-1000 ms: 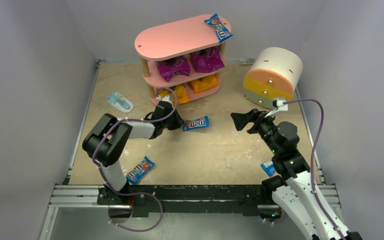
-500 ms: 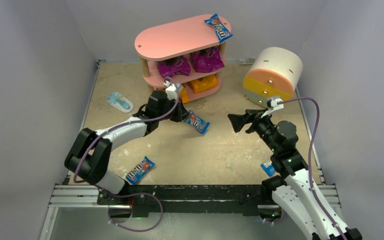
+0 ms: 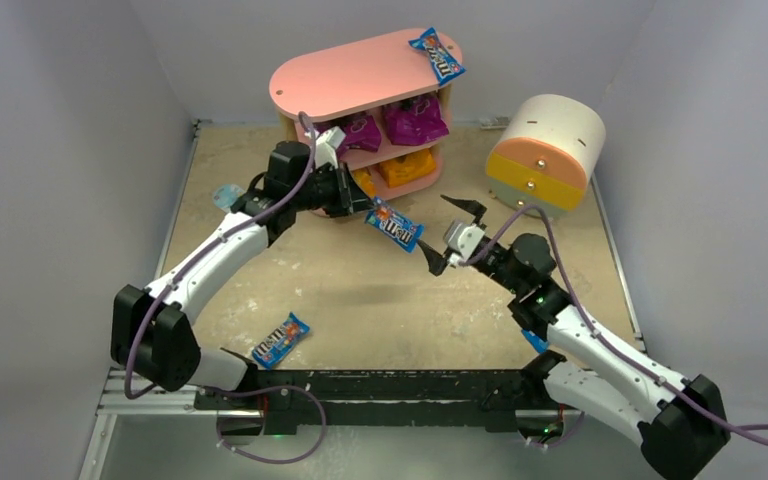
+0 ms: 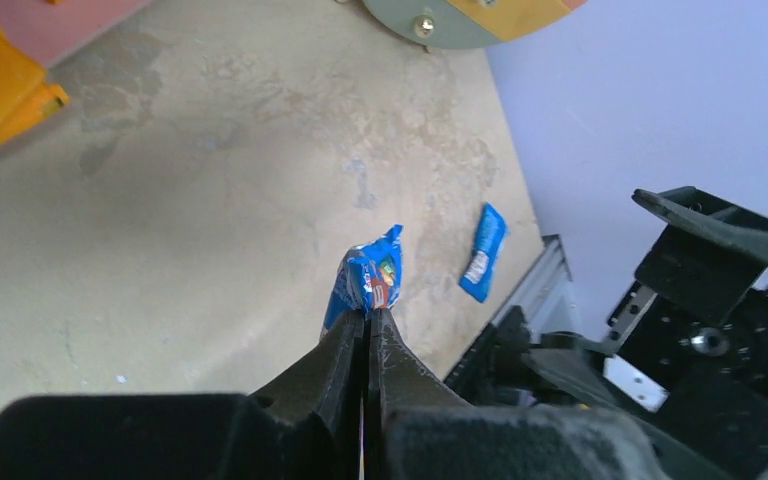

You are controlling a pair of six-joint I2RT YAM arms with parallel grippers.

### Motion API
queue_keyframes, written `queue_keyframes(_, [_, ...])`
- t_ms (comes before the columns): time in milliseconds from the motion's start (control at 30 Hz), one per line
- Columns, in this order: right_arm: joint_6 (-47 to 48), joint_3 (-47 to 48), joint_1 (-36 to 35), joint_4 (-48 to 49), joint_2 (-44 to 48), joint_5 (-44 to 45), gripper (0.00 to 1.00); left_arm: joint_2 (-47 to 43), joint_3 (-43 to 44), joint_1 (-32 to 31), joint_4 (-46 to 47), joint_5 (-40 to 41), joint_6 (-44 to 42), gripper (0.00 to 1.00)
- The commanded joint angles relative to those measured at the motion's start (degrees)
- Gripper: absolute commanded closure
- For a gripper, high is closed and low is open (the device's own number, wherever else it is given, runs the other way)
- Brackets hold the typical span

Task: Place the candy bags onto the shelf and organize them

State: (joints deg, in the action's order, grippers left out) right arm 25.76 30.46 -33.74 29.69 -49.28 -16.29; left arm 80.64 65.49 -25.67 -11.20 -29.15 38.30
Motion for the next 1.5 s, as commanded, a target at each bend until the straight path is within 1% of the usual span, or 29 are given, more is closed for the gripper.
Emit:
queue_keyframes(0, [32.1, 0.6, -1.2, 10.1, -0.1, -6.8, 0.02, -3.8, 7.0, 0.9, -5.6, -6.3, 5.4, 1.0])
queue_keyframes(100, [40.8, 3.5, -1.2, 0.4, 1.0, -14.5, 0.02, -4.3, 11.3, 1.4, -11.2, -6.3, 5.0, 1.0])
queue_keyframes(167, [46.3, 6.1, -1.2, -7.4, 1.9, -19.2, 0.02, -3.9, 13.3, 2.0, -13.8, -8.3, 5.9, 1.0])
queue_keyframes(267, [54.5, 9.4, -1.2, -19.4, 2.1, -23.0, 0.03, -4.3, 12.7, 2.8, -10.7, -14.3, 11.0, 1.0])
queue_keyframes(333, [59.1, 9.9, -1.2, -23.5, 2.3, -21.9, 0.03, -4.9, 12.6, 2.8, -9.9, -14.5, 12.2, 1.0])
queue_keyframes(400, [60.0, 8.9, -1.2, -21.7, 2.7, -18.8, 0.03, -5.1, 13.7, 3.1, -11.8, -12.6, 11.7, 1.0])
queue_keyframes(467, [60.2, 7.6, -1.2, -18.6, 3.5, -15.3, 0.04, -5.1, 14.1, 3.4, -12.1, -12.6, 12.2, 1.0])
queue_keyframes(500, [60.9, 7.2, -1.2, -18.5, 3.7, -14.3, 0.04, -5.1, 14.2, 3.6, -12.1, -12.8, 12.6, 1.0])
queue_keyframes(633, [62.8, 8.6, -1.2, -24.4, 2.9, -13.7, 0.05, -4.7, 15.7, 4.0, -12.8, -13.1, 13.7, 1.0])
queue_keyframes(700, [62.8, 8.6, -1.2, -25.1, 2.1, -14.7, 0.05, -4.5, 16.7, 4.0, -13.8, -13.2, 14.0, 1.0])
queue_keyframes(833, [65.2, 6.6, -1.2, -23.6, 1.5, -16.9, 0.05, -4.6, 18.0, 4.1, -14.4, -12.5, 15.0, 1.0])
queue_keyframes(933, [62.4, 3.4, -1.2, -14.4, 2.2, -20.2, 0.05, -4.6, 18.6, 4.1, -15.4, -12.3, 14.9, 1.0])
queue_keyframes(1000, [61.0, 0.6, -1.2, -6.7, 2.4, -22.1, 0.05, -4.9, 17.8, 4.1, -15.2, -12.2, 15.0, 1.0])
queue_keyframes(1067, [60.4, -1.1, -1.2, -1.8, 1.8, -23.3, 0.06, -5.4, 16.2, 4.1, -14.0, -12.8, 15.9, 1.0])
queue_keyframes(1200, [60.0, -0.7, -1.2, 0.6, -0.6, -24.4, 0.12, -5.8, 14.9, 4.1, -13.9, -13.0, 16.2, 1.0])
queue_keyframes(1333, [58.6, -1.0, -1.3, 6.2, -2.4, -23.6, 0.14, -5.9, 14.0, 4.1, -14.6, -13.5, 15.8, 1.0])
queue_keyframes(1467, [59.2, -0.6, -1.3, 8.4, -3.7, -22.3, 0.18, -7.0, 12.3, 4.0, -14.8, -12.1, 16.2, 1.0])
